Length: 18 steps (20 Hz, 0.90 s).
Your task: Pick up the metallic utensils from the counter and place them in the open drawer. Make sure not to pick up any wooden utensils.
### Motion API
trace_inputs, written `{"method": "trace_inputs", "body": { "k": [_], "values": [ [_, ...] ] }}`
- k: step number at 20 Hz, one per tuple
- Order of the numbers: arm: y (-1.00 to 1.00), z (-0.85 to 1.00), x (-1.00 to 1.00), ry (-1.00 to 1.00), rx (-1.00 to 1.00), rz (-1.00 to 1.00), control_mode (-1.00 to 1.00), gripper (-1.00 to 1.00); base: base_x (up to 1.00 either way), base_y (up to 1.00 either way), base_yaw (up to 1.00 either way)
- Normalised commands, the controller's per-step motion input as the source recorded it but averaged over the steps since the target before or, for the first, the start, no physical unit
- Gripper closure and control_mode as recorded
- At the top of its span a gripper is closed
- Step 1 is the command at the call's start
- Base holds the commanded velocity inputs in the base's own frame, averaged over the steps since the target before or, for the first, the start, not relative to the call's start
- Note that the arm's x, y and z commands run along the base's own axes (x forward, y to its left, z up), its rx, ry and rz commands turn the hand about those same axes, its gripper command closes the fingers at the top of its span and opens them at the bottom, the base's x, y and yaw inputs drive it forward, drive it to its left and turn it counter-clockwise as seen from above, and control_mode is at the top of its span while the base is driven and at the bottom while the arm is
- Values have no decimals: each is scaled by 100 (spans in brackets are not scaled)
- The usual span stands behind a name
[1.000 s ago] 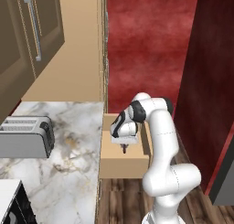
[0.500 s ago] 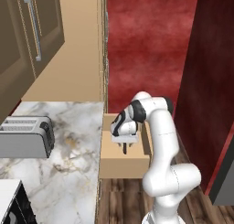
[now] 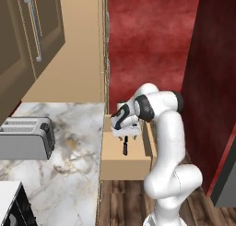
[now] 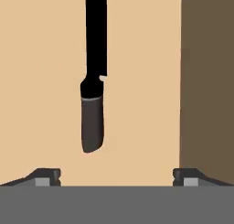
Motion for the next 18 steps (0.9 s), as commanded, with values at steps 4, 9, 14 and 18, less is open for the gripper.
{"method": "trace_inputs", "body": {
  "k": [4, 9, 14, 18],
  "values": [
    [0, 100, -76, 0, -2, -4, -100, -100, 0, 0, 0],
    [-7, 100, -79, -5, 0, 0, -100, -100, 0, 0, 0],
    [-11, 100, -44, -1, 0, 0, -100, -100, 0, 0, 0],
    [-1, 100, -49, 0, 0, 0, -100, -100, 0, 0, 0]
  ]
}}
